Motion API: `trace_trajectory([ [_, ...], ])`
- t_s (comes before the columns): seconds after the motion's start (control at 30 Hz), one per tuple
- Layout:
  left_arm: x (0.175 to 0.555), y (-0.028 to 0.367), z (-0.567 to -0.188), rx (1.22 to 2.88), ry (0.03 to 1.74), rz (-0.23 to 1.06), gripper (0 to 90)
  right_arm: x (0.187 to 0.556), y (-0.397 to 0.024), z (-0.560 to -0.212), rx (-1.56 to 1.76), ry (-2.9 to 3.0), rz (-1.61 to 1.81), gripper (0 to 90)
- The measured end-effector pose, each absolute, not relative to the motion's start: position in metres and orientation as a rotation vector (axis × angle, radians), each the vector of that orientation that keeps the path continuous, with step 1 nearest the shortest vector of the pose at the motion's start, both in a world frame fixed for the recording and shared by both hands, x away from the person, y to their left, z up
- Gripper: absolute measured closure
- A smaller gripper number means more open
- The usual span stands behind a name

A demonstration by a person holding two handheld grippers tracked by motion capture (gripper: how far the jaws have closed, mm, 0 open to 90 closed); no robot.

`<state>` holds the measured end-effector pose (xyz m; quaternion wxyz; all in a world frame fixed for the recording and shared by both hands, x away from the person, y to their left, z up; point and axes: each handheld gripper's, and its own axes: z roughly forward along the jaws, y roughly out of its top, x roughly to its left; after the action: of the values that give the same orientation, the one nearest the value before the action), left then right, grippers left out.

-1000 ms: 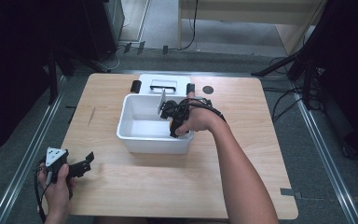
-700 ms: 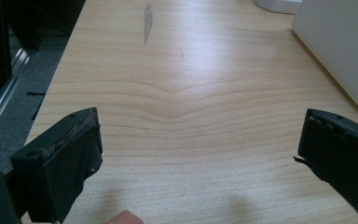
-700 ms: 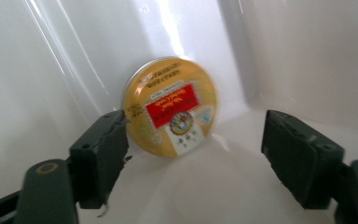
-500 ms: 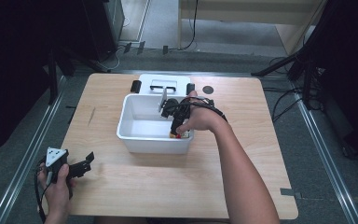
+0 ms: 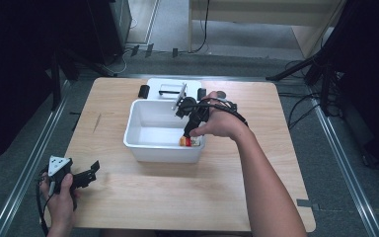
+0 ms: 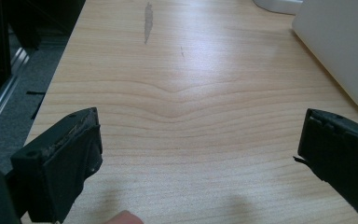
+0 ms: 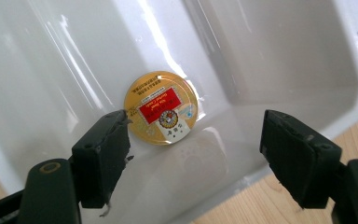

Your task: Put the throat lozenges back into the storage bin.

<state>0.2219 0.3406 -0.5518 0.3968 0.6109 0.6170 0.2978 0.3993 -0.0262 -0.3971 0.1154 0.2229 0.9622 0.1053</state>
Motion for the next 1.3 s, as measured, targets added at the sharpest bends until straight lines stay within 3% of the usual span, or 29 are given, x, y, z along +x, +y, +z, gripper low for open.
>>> trace_trajectory([
  [0.6, 0.222, 0.341, -0.552, 1.546, 1.566, 0.747, 0.0, 0.388, -0.074, -0.359, 0.805, 2.731, 0.416, 22.3],
  [1.3, 0.221, 0.341, -0.552, 1.547, 1.562, 0.744, 0.0, 0.377, -0.147, -0.381, 1.000, 2.661, 0.442, 20.1],
])
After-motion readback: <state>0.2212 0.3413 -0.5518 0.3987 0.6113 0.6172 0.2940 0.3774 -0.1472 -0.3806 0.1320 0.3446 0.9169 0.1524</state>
